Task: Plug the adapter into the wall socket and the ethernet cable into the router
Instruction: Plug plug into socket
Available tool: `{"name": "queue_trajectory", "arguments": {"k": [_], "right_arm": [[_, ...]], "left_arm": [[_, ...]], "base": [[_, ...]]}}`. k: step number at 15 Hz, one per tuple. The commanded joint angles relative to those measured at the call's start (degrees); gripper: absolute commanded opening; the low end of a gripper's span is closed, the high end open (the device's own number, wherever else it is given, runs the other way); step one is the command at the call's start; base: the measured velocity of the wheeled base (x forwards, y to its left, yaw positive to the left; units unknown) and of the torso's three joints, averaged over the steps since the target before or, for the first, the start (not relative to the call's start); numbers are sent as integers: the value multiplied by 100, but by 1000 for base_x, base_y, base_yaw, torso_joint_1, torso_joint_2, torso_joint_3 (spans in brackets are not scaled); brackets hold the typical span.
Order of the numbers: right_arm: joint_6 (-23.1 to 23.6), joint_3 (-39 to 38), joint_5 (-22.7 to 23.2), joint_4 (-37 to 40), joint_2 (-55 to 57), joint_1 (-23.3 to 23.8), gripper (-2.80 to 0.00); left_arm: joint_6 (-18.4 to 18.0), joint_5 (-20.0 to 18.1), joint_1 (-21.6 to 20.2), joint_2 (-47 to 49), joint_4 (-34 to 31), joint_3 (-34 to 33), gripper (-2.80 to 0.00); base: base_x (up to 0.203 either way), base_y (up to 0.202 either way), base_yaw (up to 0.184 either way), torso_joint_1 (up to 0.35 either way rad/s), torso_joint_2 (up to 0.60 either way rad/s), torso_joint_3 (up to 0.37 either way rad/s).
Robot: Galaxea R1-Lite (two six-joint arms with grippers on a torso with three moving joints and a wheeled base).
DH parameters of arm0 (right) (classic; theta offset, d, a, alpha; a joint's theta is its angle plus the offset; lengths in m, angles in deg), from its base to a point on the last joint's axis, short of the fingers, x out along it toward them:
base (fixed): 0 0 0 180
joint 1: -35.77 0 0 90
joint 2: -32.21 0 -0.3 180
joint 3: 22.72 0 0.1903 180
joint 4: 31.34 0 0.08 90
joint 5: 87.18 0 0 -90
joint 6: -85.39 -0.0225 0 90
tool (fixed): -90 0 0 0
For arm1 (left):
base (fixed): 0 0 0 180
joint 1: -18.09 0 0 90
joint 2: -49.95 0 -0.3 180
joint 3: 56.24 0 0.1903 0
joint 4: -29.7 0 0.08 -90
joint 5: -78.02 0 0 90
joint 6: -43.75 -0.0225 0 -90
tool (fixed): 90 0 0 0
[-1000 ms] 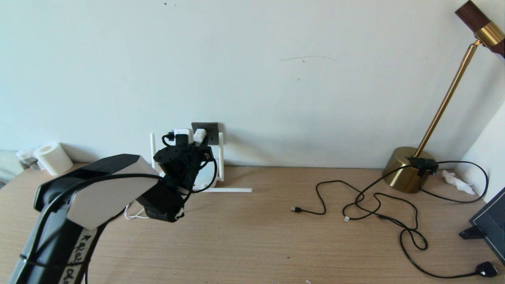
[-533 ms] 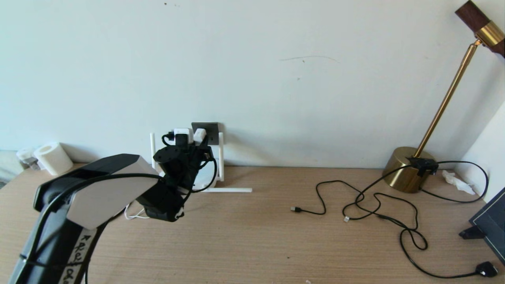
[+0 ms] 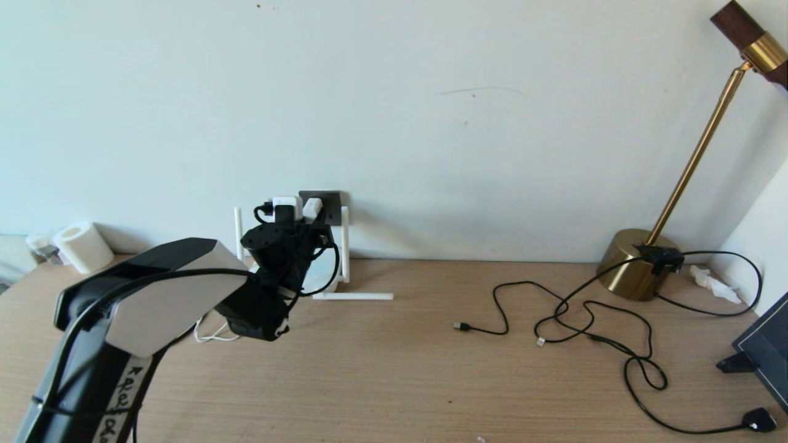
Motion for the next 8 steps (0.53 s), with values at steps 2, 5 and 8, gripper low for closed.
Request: {"name": "queue_trajectory", "arguments": {"k": [2, 5, 8], "right_arm": [[-1, -1, 0, 6, 2, -2, -280], [-1, -1, 1, 6, 0, -2, -280], [-1, -1, -1, 6, 9, -2, -280]], "left_arm": [[-5, -2, -30, 0, 10, 46, -280], [-12, -3, -56, 30, -68, 101, -280], [-5, 6, -65, 147, -70, 219, -280]], "base": [[0, 0, 0, 0, 0, 0], [0, 0, 0, 0, 0, 0], [0, 0, 0, 0, 0, 0]]}}
